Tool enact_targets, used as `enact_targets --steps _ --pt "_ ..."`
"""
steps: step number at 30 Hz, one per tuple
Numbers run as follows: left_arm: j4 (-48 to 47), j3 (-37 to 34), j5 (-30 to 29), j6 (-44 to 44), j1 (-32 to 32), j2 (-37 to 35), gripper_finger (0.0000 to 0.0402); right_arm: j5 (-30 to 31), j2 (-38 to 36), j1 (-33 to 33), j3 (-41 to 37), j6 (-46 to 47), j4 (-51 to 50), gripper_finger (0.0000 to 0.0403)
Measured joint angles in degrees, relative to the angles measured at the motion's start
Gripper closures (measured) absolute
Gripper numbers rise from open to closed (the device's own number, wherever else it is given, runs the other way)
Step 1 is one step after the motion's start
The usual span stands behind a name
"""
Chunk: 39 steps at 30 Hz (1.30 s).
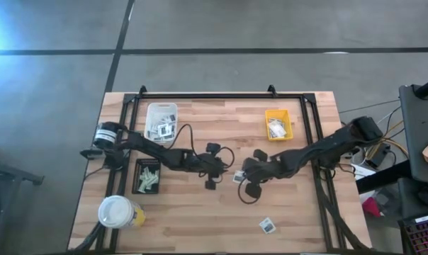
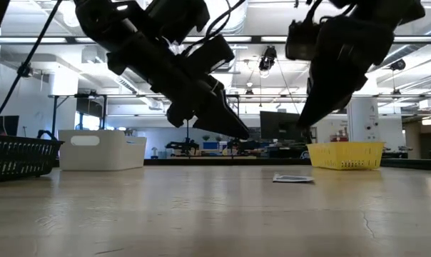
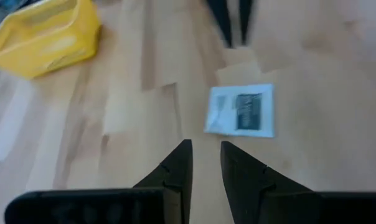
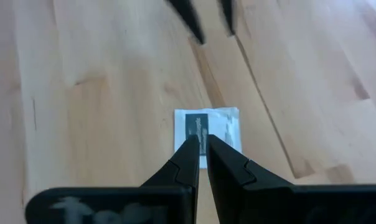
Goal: Pick & Place First Aid Supplies
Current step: Put the gray towelette pack into the white bin
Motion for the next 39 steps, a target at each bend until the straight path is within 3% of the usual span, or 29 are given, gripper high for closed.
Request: enact_targets --steps 13,26,34,39 --pt "1.6 2.4 5.4 6.0 -0.2 0.2 0.0323 0.1 -4.6 0.2 0.0 0.3 -5.6 0.0375" --pt "16.6 3.0 8.9 4.4 0.3 9.0 0.0326 0.2 -1.9 0.1 -0.2 0.1 -5.7 0.0375" --pt "16.7 7.1 9.2 2.8 1.8 13.8 0.0394 0.2 -1.9 0.1 -0.4 0.0 -5.6 0.0374" --pt "16.1 7.4 9.7 0.2 2.3 15.0 0.0399 0.2 -1.9 0.1 -0.5 0.0 -5.6 0.0374"
